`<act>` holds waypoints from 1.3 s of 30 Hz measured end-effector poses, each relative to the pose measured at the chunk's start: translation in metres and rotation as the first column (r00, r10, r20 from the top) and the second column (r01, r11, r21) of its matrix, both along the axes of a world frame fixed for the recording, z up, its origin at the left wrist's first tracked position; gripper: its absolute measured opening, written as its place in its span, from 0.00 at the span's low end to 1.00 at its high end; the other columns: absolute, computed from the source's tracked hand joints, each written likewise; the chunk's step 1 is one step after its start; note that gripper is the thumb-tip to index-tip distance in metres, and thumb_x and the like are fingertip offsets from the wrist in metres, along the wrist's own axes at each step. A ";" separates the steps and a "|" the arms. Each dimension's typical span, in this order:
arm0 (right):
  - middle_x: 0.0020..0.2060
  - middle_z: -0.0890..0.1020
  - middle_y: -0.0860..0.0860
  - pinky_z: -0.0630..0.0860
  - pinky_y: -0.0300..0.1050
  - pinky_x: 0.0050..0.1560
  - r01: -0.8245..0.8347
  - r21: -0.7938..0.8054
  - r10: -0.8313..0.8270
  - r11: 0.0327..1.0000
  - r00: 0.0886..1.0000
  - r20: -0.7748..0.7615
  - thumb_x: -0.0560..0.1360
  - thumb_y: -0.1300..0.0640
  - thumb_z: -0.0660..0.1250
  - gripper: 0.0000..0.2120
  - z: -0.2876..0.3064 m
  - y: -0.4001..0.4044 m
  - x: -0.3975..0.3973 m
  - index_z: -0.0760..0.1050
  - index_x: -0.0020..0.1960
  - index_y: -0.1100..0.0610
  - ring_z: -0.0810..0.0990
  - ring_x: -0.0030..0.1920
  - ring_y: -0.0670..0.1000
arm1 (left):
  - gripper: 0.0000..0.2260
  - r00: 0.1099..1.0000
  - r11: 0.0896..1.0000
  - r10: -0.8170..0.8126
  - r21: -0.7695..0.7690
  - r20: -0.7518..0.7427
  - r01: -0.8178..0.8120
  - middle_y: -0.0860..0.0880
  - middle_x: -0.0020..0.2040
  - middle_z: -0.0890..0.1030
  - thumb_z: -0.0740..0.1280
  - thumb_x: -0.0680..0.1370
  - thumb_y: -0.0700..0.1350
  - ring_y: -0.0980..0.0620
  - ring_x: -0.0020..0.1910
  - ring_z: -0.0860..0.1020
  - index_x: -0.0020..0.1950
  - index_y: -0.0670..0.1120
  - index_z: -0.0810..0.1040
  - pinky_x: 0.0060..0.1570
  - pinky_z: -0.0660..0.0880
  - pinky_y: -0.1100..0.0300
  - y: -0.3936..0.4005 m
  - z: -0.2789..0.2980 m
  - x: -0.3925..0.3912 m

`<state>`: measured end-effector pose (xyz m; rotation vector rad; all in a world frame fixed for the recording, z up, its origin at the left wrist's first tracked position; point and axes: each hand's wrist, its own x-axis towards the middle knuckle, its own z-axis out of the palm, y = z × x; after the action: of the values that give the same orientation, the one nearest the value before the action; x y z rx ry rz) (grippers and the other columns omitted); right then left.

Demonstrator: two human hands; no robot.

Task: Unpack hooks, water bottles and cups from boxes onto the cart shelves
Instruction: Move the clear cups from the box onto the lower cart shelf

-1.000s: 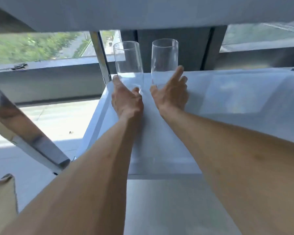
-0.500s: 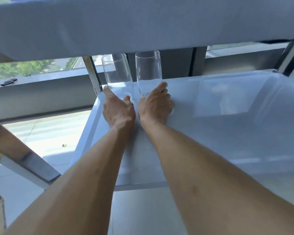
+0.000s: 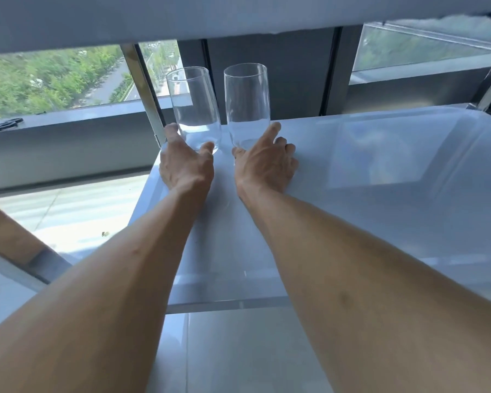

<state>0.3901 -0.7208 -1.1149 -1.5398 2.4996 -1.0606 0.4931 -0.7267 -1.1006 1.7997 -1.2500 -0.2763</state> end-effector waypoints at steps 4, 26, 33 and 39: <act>0.66 0.72 0.56 0.67 0.50 0.62 0.017 0.047 -0.017 0.999 1.000 -0.007 0.75 0.42 0.67 0.40 0.003 0.001 0.001 0.56 0.76 0.64 0.69 0.66 0.56 | 0.29 1.000 1.000 -0.012 0.029 0.023 0.011 0.44 0.58 0.81 0.71 0.76 0.52 0.40 0.60 0.77 0.73 0.49 0.63 0.59 0.71 0.51 0.004 0.002 0.001; 0.52 0.80 0.60 0.72 0.49 0.44 -0.436 0.181 0.417 0.881 0.899 0.137 0.75 0.64 0.59 0.17 0.074 0.225 0.025 0.70 0.64 0.60 0.79 0.49 0.63 | 0.15 0.916 0.868 -0.320 0.462 0.242 0.181 0.44 0.54 0.81 0.61 0.74 0.36 0.45 0.49 0.81 0.55 0.46 0.82 0.49 0.80 0.54 0.248 0.096 0.058; 0.51 0.82 0.61 0.75 0.49 0.48 -0.578 0.166 0.555 0.799 0.815 0.167 0.74 0.64 0.62 0.15 0.126 0.256 0.082 0.74 0.60 0.60 0.80 0.51 0.63 | 0.10 0.959 0.914 -0.166 0.328 -0.230 0.237 0.38 0.38 0.83 0.60 0.72 0.35 0.40 0.32 0.81 0.43 0.36 0.81 0.32 0.79 0.58 0.254 0.202 0.068; 0.50 0.81 0.62 0.74 0.48 0.45 -0.662 0.137 0.643 0.737 0.749 0.160 0.74 0.63 0.61 0.13 0.157 0.272 0.108 0.76 0.57 0.61 0.79 0.51 0.64 | 0.09 0.985 0.877 0.085 0.458 0.149 -0.145 0.46 0.44 0.83 0.61 0.71 0.42 0.44 0.44 0.81 0.44 0.45 0.81 0.43 0.77 0.57 0.323 0.198 0.156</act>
<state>0.4981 -0.4489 -0.9577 -2.0011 1.6720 -0.7309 0.6488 -0.4034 -0.9027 2.3299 -1.2249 -0.4325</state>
